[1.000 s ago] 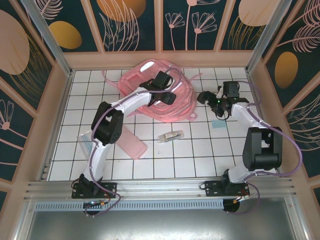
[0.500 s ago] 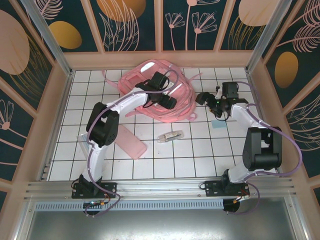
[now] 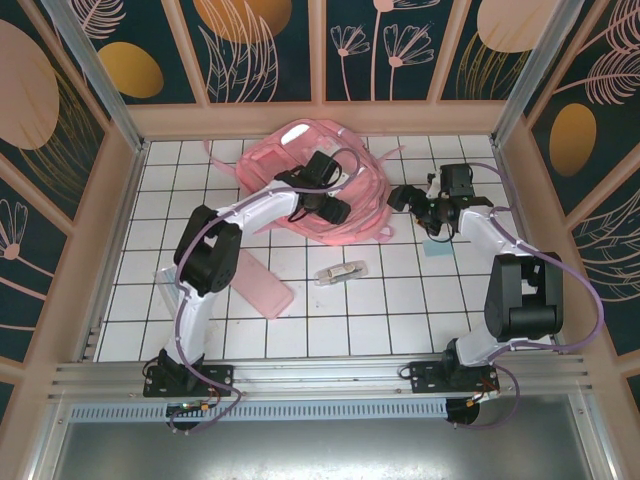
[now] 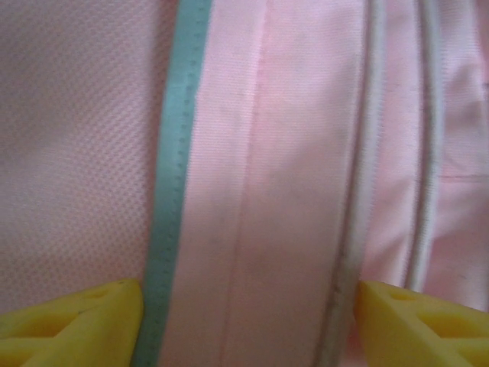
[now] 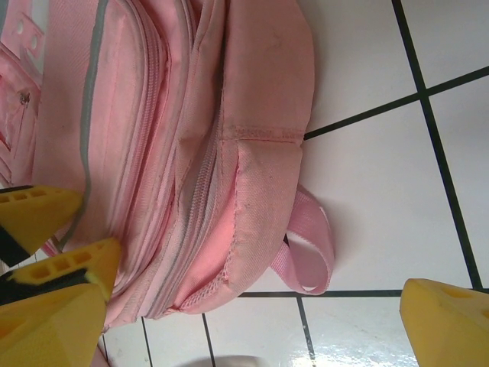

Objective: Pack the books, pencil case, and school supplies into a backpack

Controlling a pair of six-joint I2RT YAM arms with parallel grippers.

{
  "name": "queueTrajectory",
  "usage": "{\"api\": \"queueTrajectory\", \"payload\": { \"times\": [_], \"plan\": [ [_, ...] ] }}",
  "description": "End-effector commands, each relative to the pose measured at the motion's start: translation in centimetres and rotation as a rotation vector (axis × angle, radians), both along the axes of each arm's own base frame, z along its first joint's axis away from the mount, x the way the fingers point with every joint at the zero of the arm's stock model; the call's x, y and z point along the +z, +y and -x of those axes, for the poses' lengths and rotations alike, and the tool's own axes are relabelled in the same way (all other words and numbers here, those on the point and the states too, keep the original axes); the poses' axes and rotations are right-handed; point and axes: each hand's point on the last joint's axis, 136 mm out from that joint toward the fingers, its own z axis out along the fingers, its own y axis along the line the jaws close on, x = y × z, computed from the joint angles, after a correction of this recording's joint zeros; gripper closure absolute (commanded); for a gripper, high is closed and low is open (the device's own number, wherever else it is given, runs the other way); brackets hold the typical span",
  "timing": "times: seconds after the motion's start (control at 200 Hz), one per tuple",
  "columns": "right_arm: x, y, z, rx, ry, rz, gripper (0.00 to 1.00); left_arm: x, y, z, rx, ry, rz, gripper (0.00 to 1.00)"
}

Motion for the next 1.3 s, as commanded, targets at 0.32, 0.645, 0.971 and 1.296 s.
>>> {"api": "queueTrajectory", "payload": {
  "times": [0.32,0.645,0.971,1.296],
  "plan": [
    [1.0,5.0,2.4,0.233,-0.108,0.066,0.01,-3.1,1.8,-1.2,0.058,-0.025,-0.111,1.00],
    [3.2,14.4,9.6,0.536,-0.289,0.073,0.01,9.4,0.6,-2.5,0.049,-0.033,0.264,1.00],
    [2.2,27.5,14.6,0.743,-0.426,0.198,0.01,14.6,4.1,-6.7,0.087,0.019,0.501,1.00],
    [-4.2,35.6,16.2,0.919,-0.357,0.460,0.01,16.0,6.0,-7.9,0.087,0.061,0.646,1.00]
  ]
}}
